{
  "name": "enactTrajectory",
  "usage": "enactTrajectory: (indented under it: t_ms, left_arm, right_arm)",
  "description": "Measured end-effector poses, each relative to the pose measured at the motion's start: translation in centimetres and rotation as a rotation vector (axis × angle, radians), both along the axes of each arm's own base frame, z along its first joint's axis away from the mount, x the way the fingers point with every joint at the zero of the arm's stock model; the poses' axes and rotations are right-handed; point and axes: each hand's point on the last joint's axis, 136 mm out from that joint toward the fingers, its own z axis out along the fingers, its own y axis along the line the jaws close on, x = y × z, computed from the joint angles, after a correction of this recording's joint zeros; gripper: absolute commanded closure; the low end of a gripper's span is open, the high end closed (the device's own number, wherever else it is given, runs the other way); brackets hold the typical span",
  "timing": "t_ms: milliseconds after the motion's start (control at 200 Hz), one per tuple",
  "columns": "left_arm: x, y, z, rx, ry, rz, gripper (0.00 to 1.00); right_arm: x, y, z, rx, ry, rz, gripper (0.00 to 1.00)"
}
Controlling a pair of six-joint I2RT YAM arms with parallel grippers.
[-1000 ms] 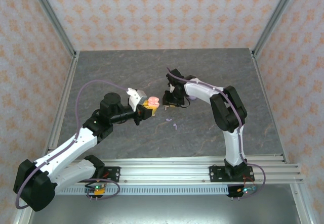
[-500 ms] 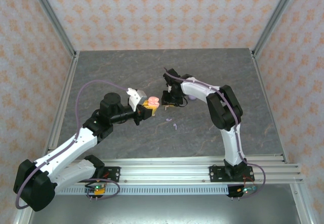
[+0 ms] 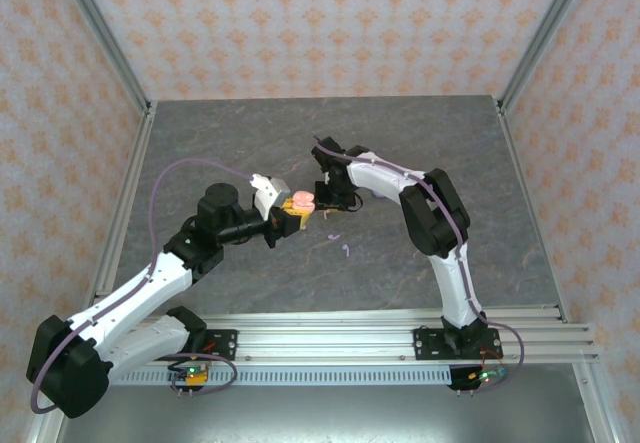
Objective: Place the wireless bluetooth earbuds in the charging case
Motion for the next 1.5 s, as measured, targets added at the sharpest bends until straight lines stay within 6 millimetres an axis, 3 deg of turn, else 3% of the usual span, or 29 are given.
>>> enactTrajectory:
  t_ms: [195, 511, 921, 1176, 1497]
  left_arm:
    - [0.0, 0.0, 0.0, 0.0, 0.0, 0.0, 0.95]
    - [0.1, 0.0, 0.0, 0.001, -0.001, 0.004, 0.95]
    - [0.3, 0.2, 0.0, 0.005, -0.002, 0.017, 0.95]
    - [0.3, 0.2, 0.0, 0.003, 0.0, 0.018, 0.95]
    - [0.3, 0.2, 0.0, 0.003, 0.0, 0.018, 0.95]
  right_arm:
    - [0.0, -0.4, -0.2, -0.035, -0.002, 0.002, 0.79]
    - [0.3, -1.0, -0.1, -0.087, -0.041, 0.019, 0.8]
    - [1.9, -6.9, 0.1, -0.187, -0.064, 0.024, 0.78]
    - [1.4, -7.0, -0.4, -0.192, -0.053, 0.045, 0.71]
    - [1.3, -6.9, -0.5, -0.183, -0.047, 0.022, 0.7]
